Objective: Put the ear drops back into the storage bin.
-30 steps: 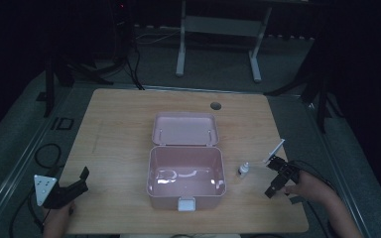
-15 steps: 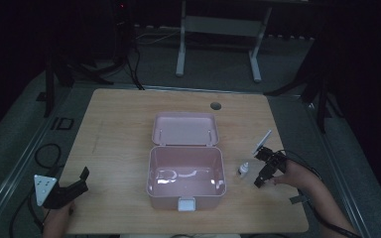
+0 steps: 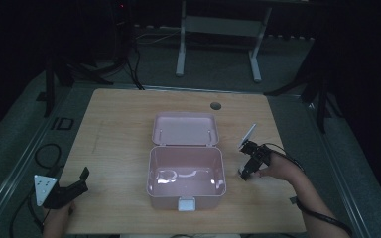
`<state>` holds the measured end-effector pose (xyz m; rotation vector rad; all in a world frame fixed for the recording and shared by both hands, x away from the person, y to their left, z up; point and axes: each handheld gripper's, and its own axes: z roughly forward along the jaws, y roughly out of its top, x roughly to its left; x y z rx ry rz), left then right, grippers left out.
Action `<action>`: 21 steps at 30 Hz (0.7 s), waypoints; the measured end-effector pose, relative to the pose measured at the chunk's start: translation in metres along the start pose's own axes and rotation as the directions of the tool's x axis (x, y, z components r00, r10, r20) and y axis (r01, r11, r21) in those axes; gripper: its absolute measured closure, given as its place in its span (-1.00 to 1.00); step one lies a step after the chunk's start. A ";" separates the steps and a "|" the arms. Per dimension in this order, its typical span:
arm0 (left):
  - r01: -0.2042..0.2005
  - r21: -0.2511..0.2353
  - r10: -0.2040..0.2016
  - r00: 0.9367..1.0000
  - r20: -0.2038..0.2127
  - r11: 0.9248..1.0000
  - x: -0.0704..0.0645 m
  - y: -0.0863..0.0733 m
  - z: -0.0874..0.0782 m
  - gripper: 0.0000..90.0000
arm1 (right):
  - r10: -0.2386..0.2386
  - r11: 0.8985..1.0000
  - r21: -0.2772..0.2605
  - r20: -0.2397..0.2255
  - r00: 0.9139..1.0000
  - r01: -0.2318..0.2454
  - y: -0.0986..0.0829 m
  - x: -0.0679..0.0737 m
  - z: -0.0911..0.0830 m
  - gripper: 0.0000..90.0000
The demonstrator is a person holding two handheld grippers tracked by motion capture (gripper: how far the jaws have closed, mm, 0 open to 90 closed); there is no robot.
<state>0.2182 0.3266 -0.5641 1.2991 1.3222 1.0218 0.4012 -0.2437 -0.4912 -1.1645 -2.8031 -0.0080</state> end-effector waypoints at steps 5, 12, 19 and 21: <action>0.000 -0.001 0.000 1.000 0.001 1.000 0.000 0.000 0.000 -0.99 | -0.008 1.000 0.021 -0.004 1.000 0.009 0.008 0.003 0.007 -0.22; 0.000 -0.001 0.000 1.000 0.002 1.000 0.000 0.000 0.000 -0.99 | -0.010 0.999 0.037 -0.013 1.000 0.010 0.015 0.004 0.011 0.00; 0.000 0.000 0.000 1.000 0.002 1.000 0.000 0.000 0.000 -0.99 | -0.024 0.998 0.052 -0.006 1.000 0.024 0.019 0.007 0.014 0.24; 0.000 0.000 0.000 1.000 0.001 1.000 0.000 0.000 0.000 -0.99 | -0.035 0.998 0.051 0.005 0.999 0.035 0.019 0.007 0.013 0.29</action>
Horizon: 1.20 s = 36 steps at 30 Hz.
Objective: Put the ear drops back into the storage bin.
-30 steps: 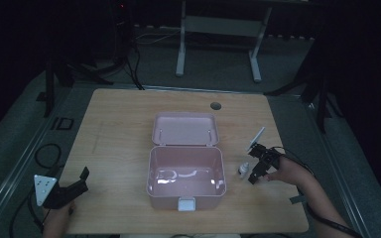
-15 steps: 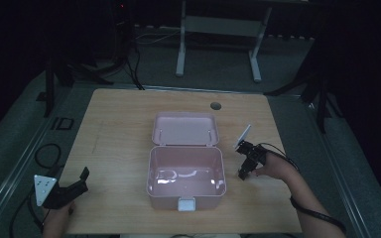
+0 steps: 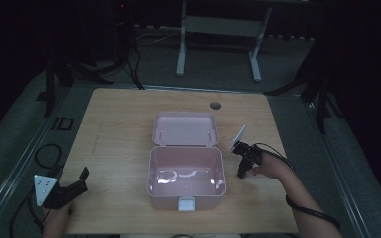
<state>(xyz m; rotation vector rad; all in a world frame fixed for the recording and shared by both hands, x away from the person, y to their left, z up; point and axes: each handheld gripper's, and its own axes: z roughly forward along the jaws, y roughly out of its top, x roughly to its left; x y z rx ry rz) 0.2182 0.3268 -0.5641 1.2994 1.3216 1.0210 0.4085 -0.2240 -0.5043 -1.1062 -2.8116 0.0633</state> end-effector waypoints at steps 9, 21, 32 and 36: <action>0.001 0.002 -0.001 1.000 -0.001 1.000 0.000 0.000 0.000 -0.99 | -0.140 0.990 0.020 0.059 0.988 0.139 -0.009 0.004 -0.010 0.32; 0.001 0.002 -0.001 1.000 -0.002 1.000 0.000 0.000 0.000 -0.99 | -0.317 0.948 0.053 0.100 0.943 0.313 -0.024 0.009 -0.011 0.32; 0.001 0.002 -0.001 1.000 -0.003 1.000 0.000 0.000 0.000 -0.99 | -0.498 0.867 0.066 0.121 0.859 0.493 -0.040 0.016 -0.019 0.32; 0.001 0.002 -0.001 1.000 -0.003 1.000 0.000 0.000 0.000 -0.99 | -0.598 0.801 0.066 0.117 0.793 0.595 -0.045 0.026 -0.020 0.32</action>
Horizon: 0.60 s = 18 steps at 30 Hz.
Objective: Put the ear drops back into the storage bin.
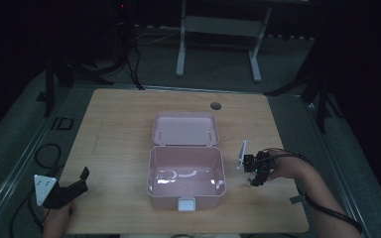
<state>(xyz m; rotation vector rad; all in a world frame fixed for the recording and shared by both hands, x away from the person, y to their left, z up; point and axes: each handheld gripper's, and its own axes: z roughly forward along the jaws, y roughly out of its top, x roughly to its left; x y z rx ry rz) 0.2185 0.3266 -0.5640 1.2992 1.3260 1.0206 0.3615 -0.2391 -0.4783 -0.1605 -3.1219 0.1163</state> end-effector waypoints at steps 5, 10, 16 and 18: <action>0.000 0.000 0.000 1.000 -0.001 1.000 0.000 0.000 0.000 -0.99 | -0.079 0.996 0.037 -0.004 0.997 0.079 0.003 0.009 0.000 0.32; 0.000 0.001 0.000 1.000 -0.002 1.000 0.000 0.000 0.000 -0.99 | -0.120 0.990 0.074 0.009 0.993 0.119 0.005 0.017 0.001 0.32; 0.000 0.000 0.000 1.000 -0.004 1.000 0.000 0.000 0.000 -0.99 | -0.121 0.991 0.060 -0.002 0.993 0.121 0.010 0.020 -0.002 0.32; 0.000 0.000 0.000 1.000 -0.004 1.000 0.000 0.000 0.000 -0.99 | -0.116 0.992 0.052 -0.010 0.993 0.116 0.011 0.020 -0.002 0.32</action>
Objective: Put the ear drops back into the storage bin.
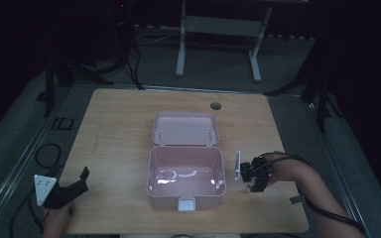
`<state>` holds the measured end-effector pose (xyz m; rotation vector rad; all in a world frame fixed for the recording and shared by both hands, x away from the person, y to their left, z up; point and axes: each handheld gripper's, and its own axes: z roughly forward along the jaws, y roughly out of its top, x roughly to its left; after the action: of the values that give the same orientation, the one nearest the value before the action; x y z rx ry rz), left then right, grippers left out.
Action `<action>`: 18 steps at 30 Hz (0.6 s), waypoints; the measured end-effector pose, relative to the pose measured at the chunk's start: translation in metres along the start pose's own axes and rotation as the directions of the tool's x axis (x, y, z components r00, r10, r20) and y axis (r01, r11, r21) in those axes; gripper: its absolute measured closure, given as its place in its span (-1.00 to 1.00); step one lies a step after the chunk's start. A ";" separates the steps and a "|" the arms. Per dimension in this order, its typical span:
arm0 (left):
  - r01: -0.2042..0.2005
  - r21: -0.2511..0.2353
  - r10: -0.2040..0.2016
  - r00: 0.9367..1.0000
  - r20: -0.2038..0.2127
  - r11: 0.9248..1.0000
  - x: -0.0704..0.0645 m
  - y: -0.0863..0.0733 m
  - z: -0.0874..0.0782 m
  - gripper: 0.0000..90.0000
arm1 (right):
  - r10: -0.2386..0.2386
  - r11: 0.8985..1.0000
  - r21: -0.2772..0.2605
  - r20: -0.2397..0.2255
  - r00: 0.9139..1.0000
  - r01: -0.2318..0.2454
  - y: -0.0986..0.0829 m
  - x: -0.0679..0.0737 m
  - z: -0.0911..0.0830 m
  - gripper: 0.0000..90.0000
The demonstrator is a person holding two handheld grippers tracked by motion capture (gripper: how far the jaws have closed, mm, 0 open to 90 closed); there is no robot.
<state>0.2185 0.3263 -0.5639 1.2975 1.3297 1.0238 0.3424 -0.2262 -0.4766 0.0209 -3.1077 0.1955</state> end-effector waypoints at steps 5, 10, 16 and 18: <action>0.001 0.000 -0.001 1.000 -0.001 1.000 0.000 0.000 0.000 -0.99 | -0.006 1.000 -0.015 -0.017 1.000 0.005 0.002 0.002 -0.002 0.33; 0.000 0.000 0.000 1.000 0.000 1.000 0.000 0.000 0.000 -0.99 | -0.004 1.000 -0.029 -0.018 1.000 0.004 0.002 0.003 -0.008 0.33; 0.000 0.000 0.000 1.000 0.001 1.000 0.000 0.000 0.000 -0.99 | -0.013 0.998 -0.054 -0.017 1.000 0.012 0.002 0.006 -0.027 0.33; -0.001 0.000 0.001 1.000 0.002 1.000 0.000 0.000 0.000 -0.99 | -0.012 0.999 -0.053 -0.015 1.000 0.012 0.003 0.007 -0.031 0.33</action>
<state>0.2184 0.3264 -0.5639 1.2983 1.3278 1.0233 0.3362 -0.2194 -0.4457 0.0366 -3.0956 0.1119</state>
